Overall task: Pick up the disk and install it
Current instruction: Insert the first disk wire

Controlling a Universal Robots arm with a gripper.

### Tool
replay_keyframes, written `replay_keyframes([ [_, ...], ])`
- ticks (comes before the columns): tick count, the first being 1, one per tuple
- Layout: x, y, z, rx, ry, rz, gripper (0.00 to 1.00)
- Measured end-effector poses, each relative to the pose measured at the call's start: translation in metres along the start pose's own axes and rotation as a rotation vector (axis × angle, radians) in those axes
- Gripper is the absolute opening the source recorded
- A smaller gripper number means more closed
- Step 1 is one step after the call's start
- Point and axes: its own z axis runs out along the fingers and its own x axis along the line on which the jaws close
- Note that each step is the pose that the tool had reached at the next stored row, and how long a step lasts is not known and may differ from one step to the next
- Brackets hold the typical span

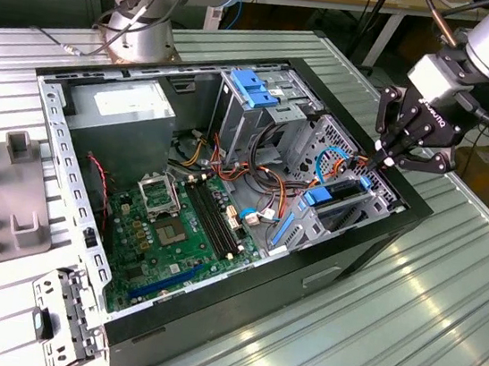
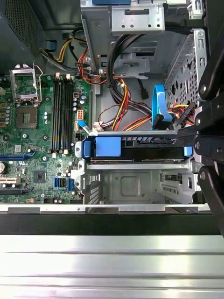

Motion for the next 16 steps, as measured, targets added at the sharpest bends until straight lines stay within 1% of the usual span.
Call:
replay_keyframes([
  [3,0.0000,0.0000,0.0000,-0.0002,0.0000,-0.002,0.11],
  [9,0.0000,0.0000,0.0000,-0.0070,0.0018,-0.055,0.11],
  [15,0.0000,0.0000,0.0000,-0.0192,0.0047,-0.150,0.11],
  [16,0.0000,0.0000,0.0001,-0.0220,0.0054,-0.172,0.11],
])
